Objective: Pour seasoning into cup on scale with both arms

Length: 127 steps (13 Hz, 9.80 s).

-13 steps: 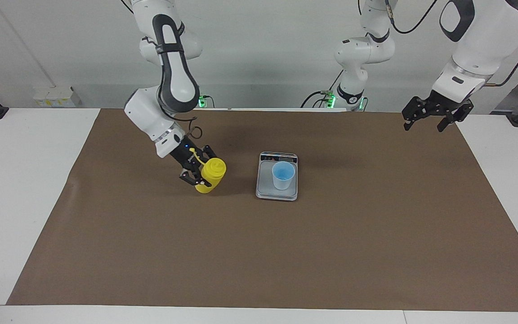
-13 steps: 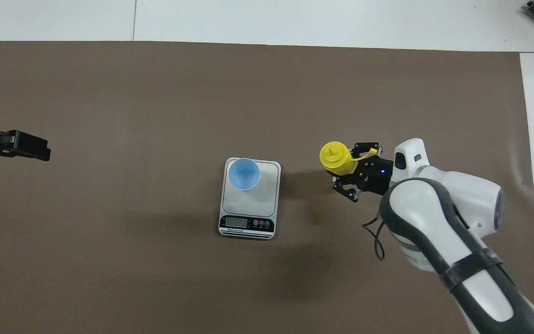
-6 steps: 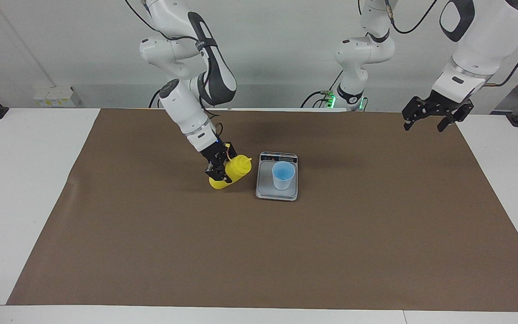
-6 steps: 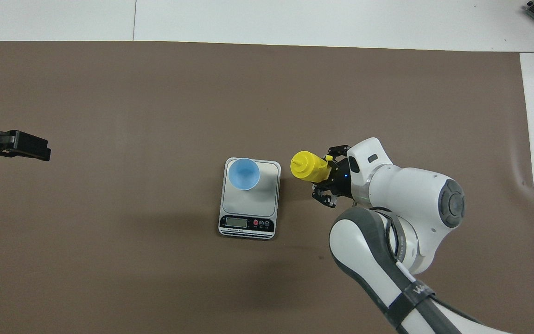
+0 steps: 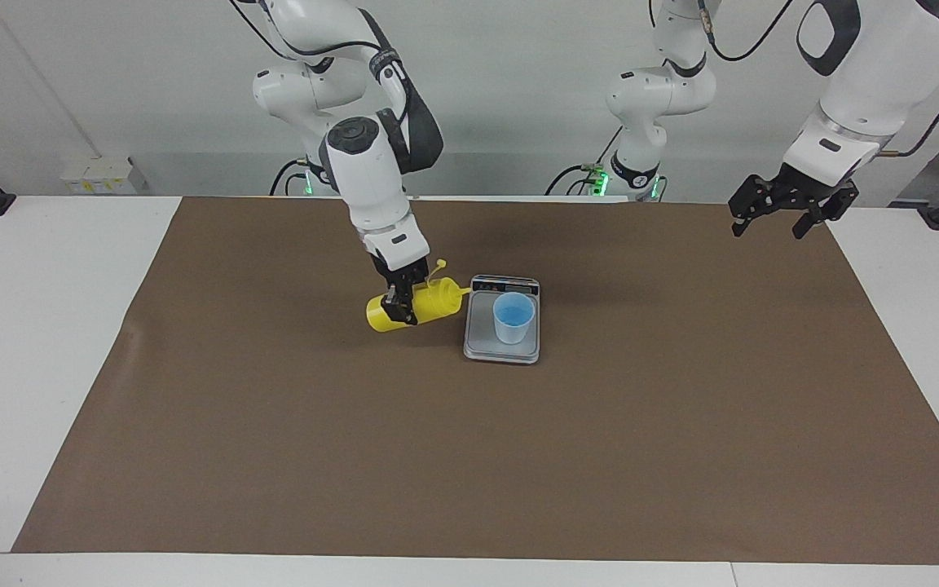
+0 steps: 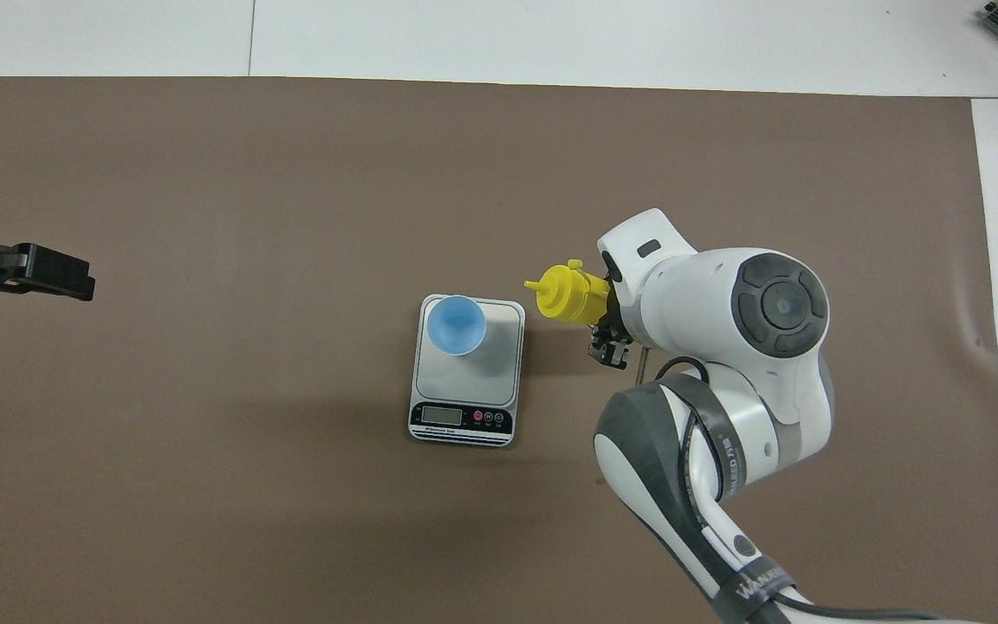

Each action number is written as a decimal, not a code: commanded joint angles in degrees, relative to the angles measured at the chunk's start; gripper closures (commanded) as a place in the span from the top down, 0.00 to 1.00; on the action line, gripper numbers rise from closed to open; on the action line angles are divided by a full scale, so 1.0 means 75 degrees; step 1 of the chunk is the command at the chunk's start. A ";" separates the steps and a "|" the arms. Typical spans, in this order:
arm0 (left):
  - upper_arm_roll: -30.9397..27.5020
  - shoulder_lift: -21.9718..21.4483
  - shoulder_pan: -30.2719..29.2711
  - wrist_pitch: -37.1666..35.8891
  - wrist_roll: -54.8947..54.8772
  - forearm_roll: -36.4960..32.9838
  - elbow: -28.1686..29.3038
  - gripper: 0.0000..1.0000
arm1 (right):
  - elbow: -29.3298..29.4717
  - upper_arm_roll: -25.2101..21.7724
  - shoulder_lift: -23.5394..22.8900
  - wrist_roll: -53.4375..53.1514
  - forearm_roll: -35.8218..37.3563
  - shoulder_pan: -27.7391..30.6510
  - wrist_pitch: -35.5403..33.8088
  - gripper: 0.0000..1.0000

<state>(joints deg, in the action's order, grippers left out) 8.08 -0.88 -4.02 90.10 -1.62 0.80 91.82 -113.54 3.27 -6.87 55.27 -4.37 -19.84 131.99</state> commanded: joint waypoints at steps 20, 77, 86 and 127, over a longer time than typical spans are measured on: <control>0.0013 -0.0164 -0.0085 0.0022 -0.0100 0.0070 0.0168 1.00 | 0.2717 0.0069 -0.2025 -0.1040 0.6344 -0.1970 -0.2786 0.00; 0.0013 -0.0164 -0.0085 0.0022 -0.0112 0.0070 0.0168 1.00 | 0.0434 0.0115 -0.0186 0.3058 -0.4101 0.2679 -0.1005 0.00; 0.0013 -0.0164 -0.0073 0.0022 -0.0112 0.0070 0.0168 1.00 | -0.0927 0.0104 -0.0407 0.7251 -0.8342 0.3641 -0.0583 0.00; 0.0013 -0.0164 -0.0085 0.0022 -0.0112 0.0070 0.0168 1.00 | -0.0250 0.0092 0.1244 0.3734 -0.2607 0.4814 -0.1753 1.00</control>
<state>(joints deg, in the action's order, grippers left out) 8.08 -0.88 -4.02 90.10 -1.62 0.80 91.82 -116.60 3.49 1.14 91.21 -27.70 17.16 121.05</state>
